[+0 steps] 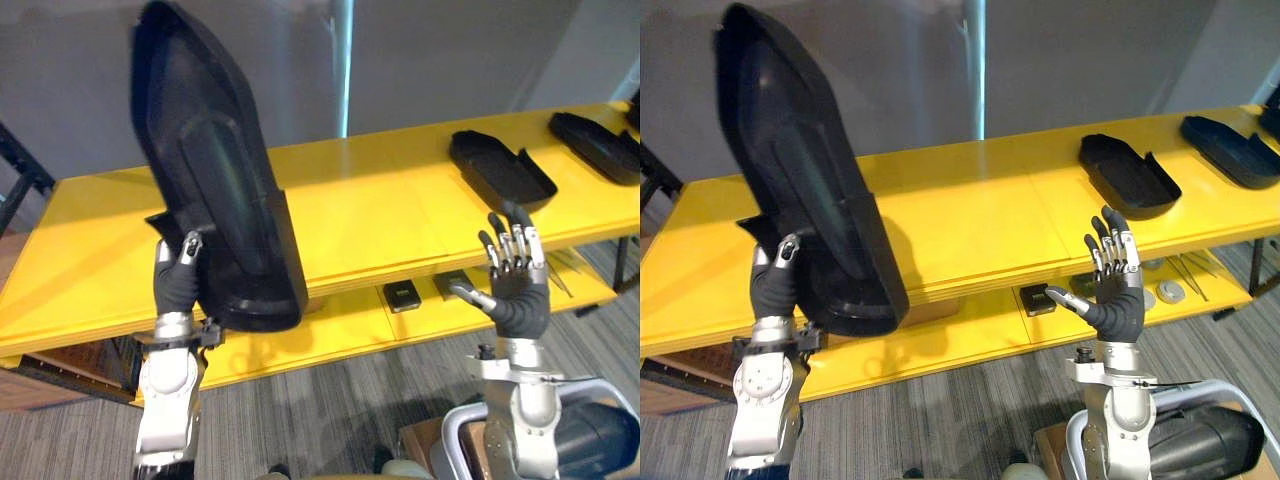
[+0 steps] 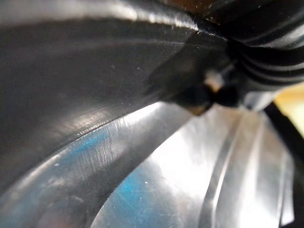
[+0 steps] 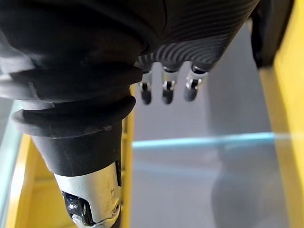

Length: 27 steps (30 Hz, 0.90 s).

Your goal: Walk over and take plastic housings, then place them on the shelf

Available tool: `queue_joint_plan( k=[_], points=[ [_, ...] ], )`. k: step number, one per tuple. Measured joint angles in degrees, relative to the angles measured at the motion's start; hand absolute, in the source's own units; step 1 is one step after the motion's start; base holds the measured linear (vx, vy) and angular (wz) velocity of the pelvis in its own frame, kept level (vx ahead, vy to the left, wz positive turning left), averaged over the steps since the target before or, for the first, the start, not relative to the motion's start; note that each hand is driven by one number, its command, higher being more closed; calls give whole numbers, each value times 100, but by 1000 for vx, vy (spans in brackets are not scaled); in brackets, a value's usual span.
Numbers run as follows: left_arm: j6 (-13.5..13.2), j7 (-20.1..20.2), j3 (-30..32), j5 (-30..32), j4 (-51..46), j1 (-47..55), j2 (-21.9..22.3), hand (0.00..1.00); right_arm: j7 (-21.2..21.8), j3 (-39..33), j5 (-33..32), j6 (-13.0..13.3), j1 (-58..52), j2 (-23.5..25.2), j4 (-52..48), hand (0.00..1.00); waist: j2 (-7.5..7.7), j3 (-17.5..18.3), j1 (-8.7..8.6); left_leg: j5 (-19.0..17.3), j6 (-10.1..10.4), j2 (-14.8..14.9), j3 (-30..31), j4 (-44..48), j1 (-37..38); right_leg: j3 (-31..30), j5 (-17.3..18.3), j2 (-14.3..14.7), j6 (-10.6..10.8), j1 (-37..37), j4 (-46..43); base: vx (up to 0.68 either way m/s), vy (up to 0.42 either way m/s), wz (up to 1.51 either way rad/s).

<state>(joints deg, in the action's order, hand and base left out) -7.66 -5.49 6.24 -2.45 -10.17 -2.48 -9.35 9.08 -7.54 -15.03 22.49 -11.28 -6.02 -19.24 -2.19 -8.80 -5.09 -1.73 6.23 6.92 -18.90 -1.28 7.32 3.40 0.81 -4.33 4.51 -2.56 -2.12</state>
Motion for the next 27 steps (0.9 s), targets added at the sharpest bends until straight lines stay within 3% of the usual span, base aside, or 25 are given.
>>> queue_joint_plan(
  k=[5, 8, 11, 13, 18, 24, 25, 27],
  points=[
    [665, -438, -64, -403, 1863, -1199, -360, 100, 604, 1, -280, -160, 8, -236, -3, 0, -49, -22, -372, -16, -29, 2, -299, -5, 175, -366, -13, 57, 6, 82, -63, 6, 6, -39],
    [704, -820, -18, -765, 3147, -1961, -597, 100, 986, 187, -491, -258, 6, -460, -8, 0, -148, -78, -542, -29, -51, 0, -430, -12, 169, -575, -103, 93, 17, 198, -26, -20, -2, -34],
    [735, -961, -26, -827, 3784, -2425, -768, 100, 1150, 413, -503, -317, 13, -573, -7, 0, -216, -126, -594, -29, -51, 6, -557, -15, 168, -700, -166, 112, 13, 256, 23, -25, 0, -26],
    [825, -977, -60, -876, 4524, -2986, -961, 100, 1306, 588, -502, -387, 35, -752, -7, 0, -281, -170, -716, -29, -51, 7, -597, -14, 164, -734, -232, 112, 22, 252, 136, -39, -10, -10],
    [1308, -1056, -235, -1077, 5513, -3955, -1320, 100, 1525, 731, -674, -553, 133, -972, -42, 0, -286, -228, -915, -28, -51, 9, -735, -15, 102, -893, -464, 122, 2, 267, 453, -25, -7, -19],
    [1773, -1070, -260, -1128, 6078, -4989, -1652, 100, 1667, 1133, -873, -875, 532, -1094, -468, 0, -267, -859, -1181, -11, -73, -35, -1005, 15, -194, -1187, -702, 76, 48, 675, 500, -70, -4, -23],
    [1995, -1068, -264, -1202, 6142, -5162, -1671, 100, 1668, 1197, -905, -930, 641, -1134, -495, 0, -249, -1032, -1268, -10, -74, -42, -1038, 65, -277, -1250, -744, 53, 61, 768, 492, -46, -8, -11],
    [2052, -1117, -259, -1253, 6089, -5322, -1748, 100, 1672, 1373, -897, -942, 762, -1195, -506, 0, -252, -1200, -1294, -10, -74, -41, -1158, 93, -301, -1332, -750, 53, 66, 852, 451, -34, -10, -19]
  ],
)
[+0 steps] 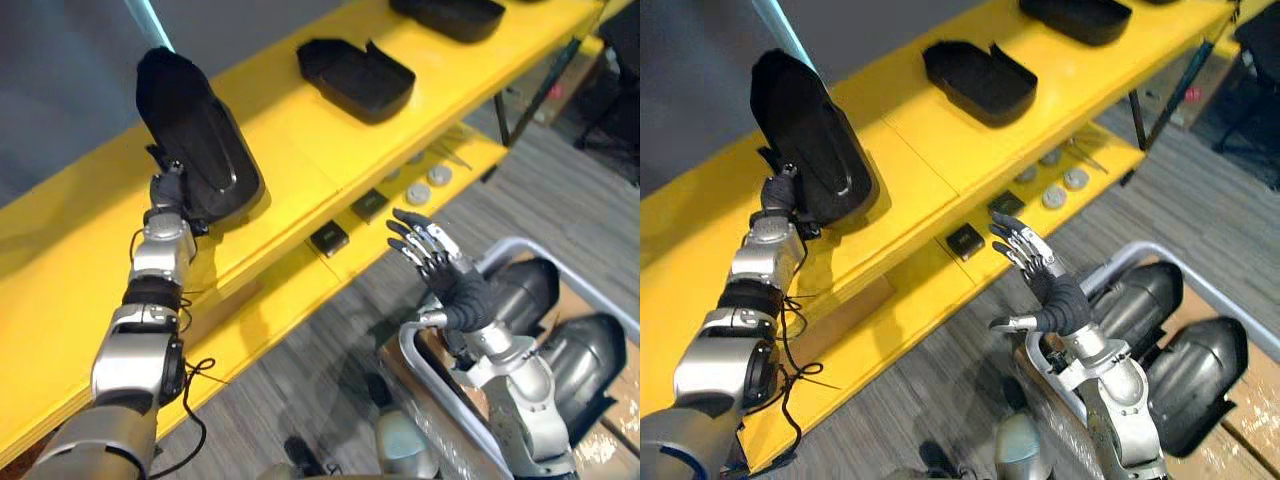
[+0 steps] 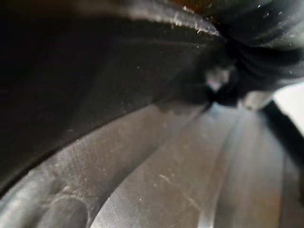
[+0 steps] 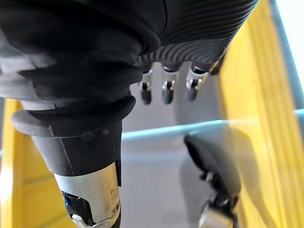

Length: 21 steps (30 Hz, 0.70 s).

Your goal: Walk over and take plastic housings, then place them on the shelf

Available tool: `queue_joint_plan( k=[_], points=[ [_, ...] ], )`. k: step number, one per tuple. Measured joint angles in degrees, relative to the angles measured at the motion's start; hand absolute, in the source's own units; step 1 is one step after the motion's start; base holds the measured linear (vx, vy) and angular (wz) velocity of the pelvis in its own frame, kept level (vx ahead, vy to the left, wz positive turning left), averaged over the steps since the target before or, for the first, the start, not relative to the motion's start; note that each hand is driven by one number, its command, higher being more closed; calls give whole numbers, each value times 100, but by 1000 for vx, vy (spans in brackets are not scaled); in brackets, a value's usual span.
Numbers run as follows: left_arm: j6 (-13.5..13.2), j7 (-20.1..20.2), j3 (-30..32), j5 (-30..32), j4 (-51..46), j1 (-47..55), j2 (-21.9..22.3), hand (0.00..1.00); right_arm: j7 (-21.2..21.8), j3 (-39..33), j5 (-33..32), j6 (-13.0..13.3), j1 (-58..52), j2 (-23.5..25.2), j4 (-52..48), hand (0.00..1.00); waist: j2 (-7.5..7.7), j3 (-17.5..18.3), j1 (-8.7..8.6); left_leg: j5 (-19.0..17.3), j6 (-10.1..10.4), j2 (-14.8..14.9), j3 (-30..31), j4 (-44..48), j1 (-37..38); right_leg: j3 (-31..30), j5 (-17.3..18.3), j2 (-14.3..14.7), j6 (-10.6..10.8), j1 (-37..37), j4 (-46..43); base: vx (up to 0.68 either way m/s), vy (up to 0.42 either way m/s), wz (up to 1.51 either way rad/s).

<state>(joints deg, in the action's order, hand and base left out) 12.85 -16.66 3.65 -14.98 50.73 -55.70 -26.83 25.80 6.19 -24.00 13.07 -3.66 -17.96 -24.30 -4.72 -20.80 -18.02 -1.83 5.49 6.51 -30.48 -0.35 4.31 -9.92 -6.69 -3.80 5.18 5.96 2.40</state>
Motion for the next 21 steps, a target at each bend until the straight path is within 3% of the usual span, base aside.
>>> queue_joint_plan(
  k=[3, 10, 11, 16, 21],
  points=[
    [224, 48, 5, -95, 15, -244, -39, 100, 13, 266, 0, -54, 118, -39, -18, 0, -5, -123, -20, 0, 0, 24, -24, 74, -53, -35, -2, 7, 3, 44, -26, -18, -27, -8],
    [287, 180, 15, -264, 53, -304, -208, 100, -141, 392, -5, -53, 234, -71, -349, 0, -18, -174, 2, -3, 4, 49, -136, 97, -127, -112, 38, 50, 1, 236, -206, -17, -17, -5],
    [284, 177, 17, -265, 77, -316, -208, 0, -174, 421, -5, -53, 234, -85, -354, 0, -17, -174, 2, -3, 4, 51, -137, 99, -129, -111, 39, 51, 1, 242, -214, -38, -25, 2],
    [297, 24, 25, -323, 250, -392, -208, 0, -220, 535, -4, -44, 230, -173, -357, 0, -16, -175, 0, -3, 4, 54, -137, 117, -135, -107, 70, 54, -6, 286, -313, -7, -4, 0],
    [503, -328, 118, -441, 465, -542, -216, 0, -221, 580, -4, 31, 110, -172, -352, 0, -16, -174, -15, -3, 4, 66, -92, 153, -115, -63, 67, 50, -5, 225, -303, 0, -4, 2]
  ],
)
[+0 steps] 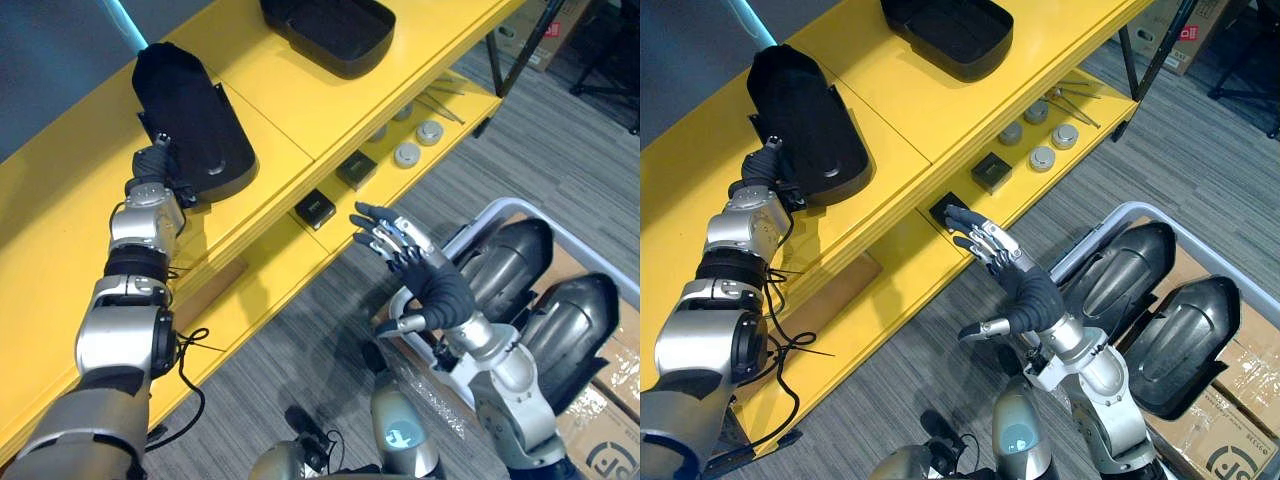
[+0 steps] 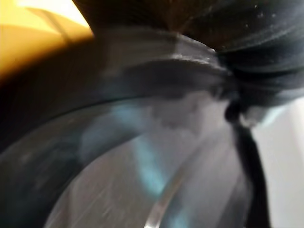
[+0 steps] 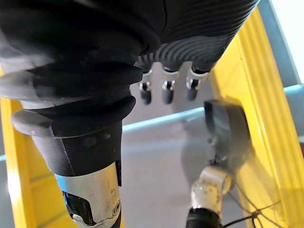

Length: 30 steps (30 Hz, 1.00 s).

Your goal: Walk over and take plastic housings, then place them on the shelf

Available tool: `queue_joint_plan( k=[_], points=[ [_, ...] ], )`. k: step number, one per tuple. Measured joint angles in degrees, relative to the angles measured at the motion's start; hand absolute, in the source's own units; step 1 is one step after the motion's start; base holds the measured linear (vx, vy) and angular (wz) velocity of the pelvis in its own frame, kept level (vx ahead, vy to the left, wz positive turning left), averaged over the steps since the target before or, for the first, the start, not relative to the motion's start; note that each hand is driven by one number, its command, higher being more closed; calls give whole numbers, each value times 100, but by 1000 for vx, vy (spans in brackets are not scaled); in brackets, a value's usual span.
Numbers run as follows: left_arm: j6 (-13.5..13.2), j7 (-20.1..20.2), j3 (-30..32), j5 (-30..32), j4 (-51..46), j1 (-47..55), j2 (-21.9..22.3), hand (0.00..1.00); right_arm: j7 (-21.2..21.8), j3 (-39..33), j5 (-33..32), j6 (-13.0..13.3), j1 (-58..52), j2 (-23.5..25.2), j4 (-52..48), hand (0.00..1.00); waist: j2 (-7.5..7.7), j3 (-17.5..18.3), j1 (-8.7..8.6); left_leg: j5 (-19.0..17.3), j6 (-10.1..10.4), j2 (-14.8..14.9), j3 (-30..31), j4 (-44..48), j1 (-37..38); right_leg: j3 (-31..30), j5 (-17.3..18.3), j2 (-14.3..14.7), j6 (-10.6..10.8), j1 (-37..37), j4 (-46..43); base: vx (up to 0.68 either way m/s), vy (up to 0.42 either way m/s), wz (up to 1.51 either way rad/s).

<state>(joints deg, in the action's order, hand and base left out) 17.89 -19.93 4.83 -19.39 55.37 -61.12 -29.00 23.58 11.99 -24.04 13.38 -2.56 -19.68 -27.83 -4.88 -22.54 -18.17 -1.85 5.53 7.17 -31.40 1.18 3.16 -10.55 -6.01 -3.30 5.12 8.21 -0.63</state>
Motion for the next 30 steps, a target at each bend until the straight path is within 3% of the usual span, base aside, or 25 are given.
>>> queue_joint_plan(
  k=[7, 14, 17, 21, 26, 28, 30],
  points=[
    [263, -28, 118, 18, 278, -13, -195, 0, -126, 0, 2, 27, -130, 0, 137, 0, 7, 3, -10, 0, 0, 28, 106, 32, 91, 121, -8, -8, 4, -225, 140, -1, -7, 6],
    [315, -558, 191, -113, 437, 7, -395, 0, -251, -22, 10, 28, -234, 2, 165, 0, 52, 27, -7, 0, 0, 24, 162, 31, 100, 185, -67, -29, 22, -325, 260, 0, -2, 3],
    [53, -705, 381, -329, 481, 104, -405, 0, -255, -27, 10, 28, -292, 3, 210, 0, 125, 66, -39, 0, 0, 31, 239, 29, 163, 240, -75, -27, 19, -447, 325, -1, -3, 8],
    [-575, -917, 418, -519, 474, 153, -428, 0, -239, -102, 11, 57, -378, 33, 210, 0, 274, 168, -58, -1, 0, 21, 238, 5, 178, 234, -76, -31, 21, -454, 336, 0, 0, 0],
    [-1437, -1036, 330, -1112, 53, 167, -427, 0, -232, -415, 185, 385, -607, 98, 209, 0, 336, 407, -157, -1, 0, 2, 221, -76, 326, 219, -116, -39, 29, -616, 445, 1, 4, -3],
    [-2022, -622, 210, -1585, -402, 303, -429, 0, -191, -477, 261, 482, -700, 105, 208, 0, 268, 625, -157, -2, 1, 1, 214, -94, 363, 219, -116, -43, 29, -666, 504, 1, -3, -2],
    [-2434, -327, 24, -1844, -1179, 663, -389, 0, -167, -482, 267, 550, -743, 106, 208, 0, 182, 705, -142, -2, 0, -2, 256, -121, 409, 271, -124, -40, 31, -740, 512, -2, -13, 8]
  ],
)
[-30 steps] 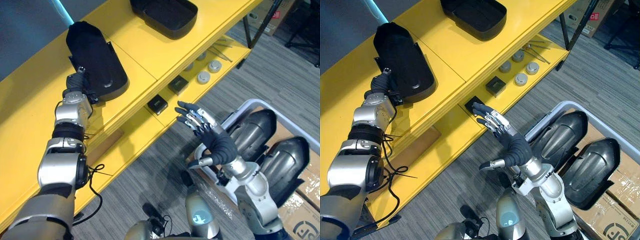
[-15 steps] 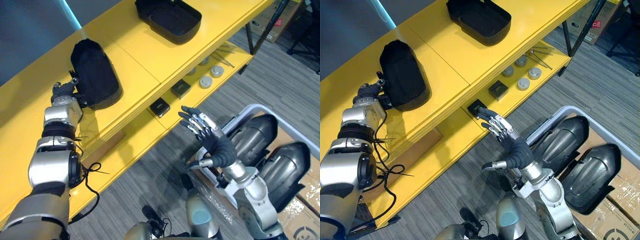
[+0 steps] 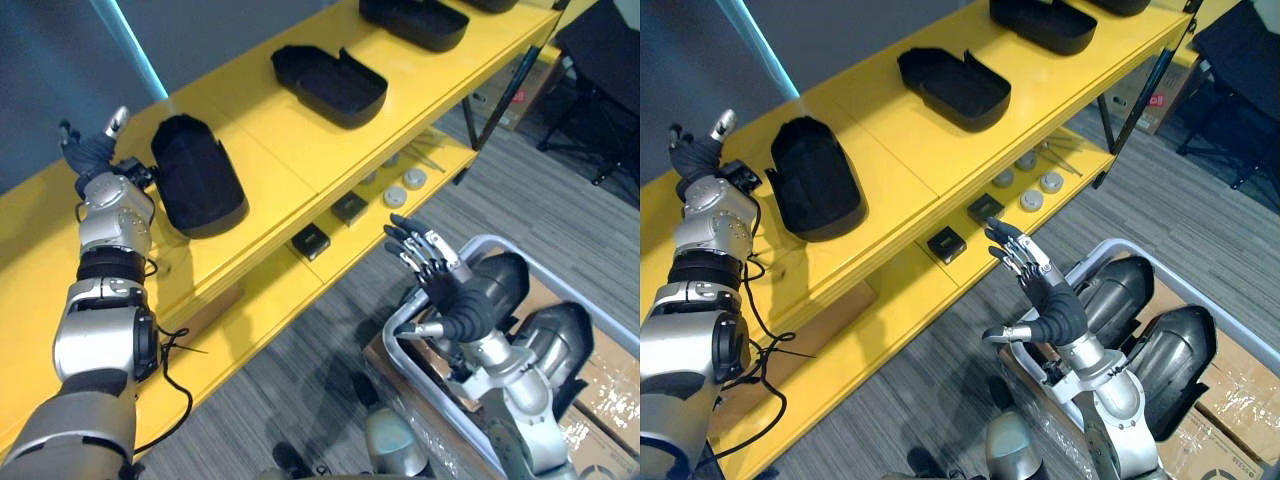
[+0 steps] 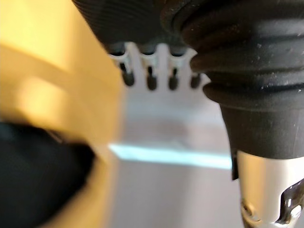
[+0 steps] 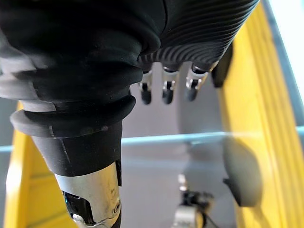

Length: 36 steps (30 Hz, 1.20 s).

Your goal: Walk over and take plastic housings, then place them on the shelf

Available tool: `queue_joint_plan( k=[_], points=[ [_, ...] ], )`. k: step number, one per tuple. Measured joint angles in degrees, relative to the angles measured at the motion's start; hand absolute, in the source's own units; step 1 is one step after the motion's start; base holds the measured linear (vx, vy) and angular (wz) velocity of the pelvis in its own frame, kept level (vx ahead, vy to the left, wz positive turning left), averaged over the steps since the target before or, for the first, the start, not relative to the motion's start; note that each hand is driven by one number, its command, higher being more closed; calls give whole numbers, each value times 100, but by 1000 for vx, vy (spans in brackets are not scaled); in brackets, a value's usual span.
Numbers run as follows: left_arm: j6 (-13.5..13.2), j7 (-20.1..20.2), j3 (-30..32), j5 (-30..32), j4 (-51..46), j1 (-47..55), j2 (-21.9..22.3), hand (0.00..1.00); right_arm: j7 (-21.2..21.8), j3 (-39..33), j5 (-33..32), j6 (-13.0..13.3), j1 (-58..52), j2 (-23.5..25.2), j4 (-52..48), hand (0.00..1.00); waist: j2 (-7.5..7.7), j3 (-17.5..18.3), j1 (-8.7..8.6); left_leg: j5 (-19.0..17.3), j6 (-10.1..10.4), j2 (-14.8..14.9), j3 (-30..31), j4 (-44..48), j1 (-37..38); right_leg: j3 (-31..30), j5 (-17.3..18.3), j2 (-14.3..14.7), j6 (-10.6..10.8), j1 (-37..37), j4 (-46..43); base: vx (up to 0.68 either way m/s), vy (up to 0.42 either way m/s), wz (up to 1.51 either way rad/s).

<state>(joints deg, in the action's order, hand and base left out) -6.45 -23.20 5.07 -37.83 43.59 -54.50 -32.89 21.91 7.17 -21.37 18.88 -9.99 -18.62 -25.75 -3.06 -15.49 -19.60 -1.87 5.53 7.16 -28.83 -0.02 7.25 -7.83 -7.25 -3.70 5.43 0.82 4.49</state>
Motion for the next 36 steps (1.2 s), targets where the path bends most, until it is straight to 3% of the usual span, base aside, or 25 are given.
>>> queue_joint_plan(
  k=[1, 2, 3, 5, 7, 8, 10, 11, 13, 14, 16, 19, 22, 27, 31, 34, 36],
  points=[
    [-193, 107, -2, -43, -292, 198, 25, 0, -42, 22, 54, 35, 8, -4, 1, 0, -33, 48, 15, 0, 0, 0, 2, -8, 0, 3, 0, -1, 0, 0, 0, -21, -8, 12],
    [-675, 348, 87, -43, -1084, 862, 186, 0, -199, 68, 312, 195, 15, -8, 4, 0, -139, 163, 70, 0, -1, 1, 41, -11, -5, 73, 0, -10, 0, -32, 2, -33, -12, 12],
    [-824, 414, 119, -41, -1458, 1170, 300, 0, -260, 90, 416, 260, 24, -7, 23, 0, -166, 180, 99, 1, -1, 3, 82, -9, 0, 154, 1, -14, 1, -88, 3, -48, -20, 27],
    [-1270, 487, 152, 226, -2867, 2529, 908, 0, -715, 238, 671, 350, 174, -49, 248, 0, -242, 296, 430, 1, -2, 24, 256, 3, 90, 432, 36, -19, -1, -290, 10, -63, -25, 38],
    [-1473, 491, 150, 569, -3827, 3638, 1414, 0, -1070, 336, 789, 326, 429, -54, 661, 0, -244, 446, 693, 24, -16, 10, 535, 2, 63, 745, 89, -38, -2, -398, 12, -61, -45, 65],
    [-1476, 496, 150, 704, -4142, 4032, 1584, 0, -1208, 336, 842, 307, 513, -50, 798, 0, -232, 465, 811, 32, -16, 3, 658, -4, 66, 839, 110, -49, -10, -462, 18, -93, -40, 88],
    [-1471, 477, 180, 1147, -4947, 5302, 2090, 0, -1595, 337, 858, 186, 781, -7, 1227, 0, -176, 608, 1240, 130, -40, -66, 1074, -144, 61, 1297, 242, -125, -15, -648, 66, -103, -18, 95],
    [-1465, 472, 193, 1185, -5056, 5558, 2173, 0, -1668, 338, 857, 146, 858, 11, 1315, 0, -169, 644, 1327, 168, -18, -83, 1170, -195, 62, 1430, 266, -142, -25, -695, 66, -58, -12, 100],
    [-1435, 543, 305, 1285, -5403, 6380, 2463, 0, -1927, 435, 704, -26, 1236, 184, 1650, 0, -120, 714, 1657, 298, 4, -132, 1453, -360, 56, 1795, 317, -197, -40, -831, 67, -40, -5, 84],
    [-1414, 550, 305, 1409, -5489, 6551, 2523, 0, -1995, 463, 640, -60, 1318, 234, 1744, 0, -103, 723, 1718, 334, 0, -155, 1491, -393, 38, 1890, 325, -214, -40, -852, 67, -38, 3, 78],
    [-1060, 918, 213, 1409, -5672, 7073, 2738, 0, -2396, 552, 649, -240, 1510, 541, 2161, 0, -49, 822, 1901, 431, 8, -204, 1754, -450, -116, 2216, 360, -277, -18, -876, 66, -18, 6, 73],
    [-759, 1308, 41, 1386, -5669, 7436, 2905, 0, -2898, 724, 883, -515, 1860, 797, 2999, 0, 45, 916, 2089, 520, -6, -271, 1978, -482, -245, 2480, 381, -331, 4, -896, 65, 12, 10, 44],
    [-676, 1600, 11, 1382, -5607, 7485, 2907, 0, -3290, 766, 923, -609, 2158, 1051, 3583, 0, 141, 972, 2253, 585, -27, -282, 2049, -484, -285, 2547, 383, -339, -5, -900, 60, 31, 2, 19],
    [-355, 1846, -281, 1756, -4850, 7472, 2897, 0, -3608, 1023, 929, -663, 2573, 1333, 4104, 0, 170, 990, 2301, 622, -69, -298, 2192, -486, -335, 2673, 364, -356, 15, -916, 12, 38, -9, 12],
    [-344, 1863, -762, 2295, -2823, 7373, 2885, 0, -3698, 1387, 931, -757, 3056, 1391, 4837, 0, 186, 983, 2418, 626, -63, -241, 2212, -485, -328, 2681, 374, -341, 0, -957, 12, 0, 0, 0],
    [-389, 1922, -947, 2276, -2368, 7447, 2892, 0, -3793, 1445, 1062, -806, 3272, 1425, 5132, 0, 212, 965, 2538, 639, -41, -201, 2220, -484, -330, 2694, 389, -305, -24, -965, 12, -4, -8, 2],
    [-585, 1974, -1038, 2262, -2221, 7465, 2889, 0, -3871, 1450, 1132, -870, 3418, 1507, 5287, 0, 214, 950, 2563, 643, -34, -187, 2245, -485, -336, 2749, 400, -289, -39, -977, 13, -27, -21, 11]
  ],
)
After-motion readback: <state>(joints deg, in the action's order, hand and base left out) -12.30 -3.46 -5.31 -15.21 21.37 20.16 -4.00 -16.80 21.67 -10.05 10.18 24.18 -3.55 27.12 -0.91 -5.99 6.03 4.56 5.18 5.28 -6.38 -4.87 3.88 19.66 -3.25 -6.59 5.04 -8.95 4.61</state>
